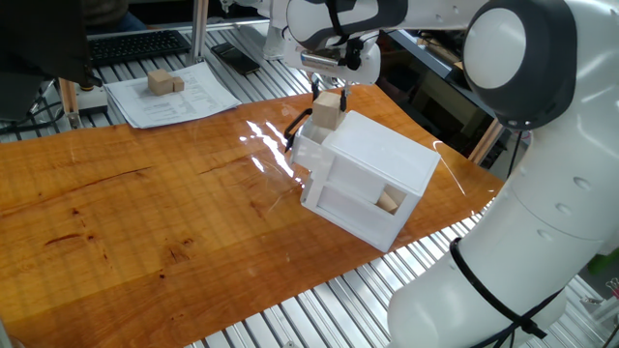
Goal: Put things in the drawer
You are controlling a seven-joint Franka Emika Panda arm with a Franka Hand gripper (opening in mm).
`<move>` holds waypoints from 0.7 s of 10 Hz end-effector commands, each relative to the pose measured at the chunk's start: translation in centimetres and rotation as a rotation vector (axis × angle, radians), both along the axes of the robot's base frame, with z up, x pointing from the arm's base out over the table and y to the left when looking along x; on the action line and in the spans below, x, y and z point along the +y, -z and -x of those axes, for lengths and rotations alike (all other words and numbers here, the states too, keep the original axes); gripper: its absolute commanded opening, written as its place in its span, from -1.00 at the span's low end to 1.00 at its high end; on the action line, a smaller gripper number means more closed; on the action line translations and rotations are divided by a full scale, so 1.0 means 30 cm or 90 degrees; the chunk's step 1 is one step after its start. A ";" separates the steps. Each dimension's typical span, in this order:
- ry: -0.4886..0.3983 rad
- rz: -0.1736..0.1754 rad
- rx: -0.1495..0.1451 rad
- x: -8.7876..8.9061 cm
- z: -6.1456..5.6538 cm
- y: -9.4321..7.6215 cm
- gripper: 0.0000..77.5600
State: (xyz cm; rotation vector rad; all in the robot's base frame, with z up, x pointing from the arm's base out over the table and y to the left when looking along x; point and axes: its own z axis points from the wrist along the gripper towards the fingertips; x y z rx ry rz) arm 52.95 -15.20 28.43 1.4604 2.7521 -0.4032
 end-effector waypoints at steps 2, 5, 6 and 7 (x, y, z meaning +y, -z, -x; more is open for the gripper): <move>0.020 -0.027 -0.022 0.006 -0.017 -0.004 -0.97; 0.032 -0.042 -0.041 0.010 -0.019 -0.007 -0.97; 0.032 -0.047 -0.051 0.010 -0.019 -0.007 -0.97; 0.029 -0.046 -0.051 0.010 -0.018 -0.007 -0.97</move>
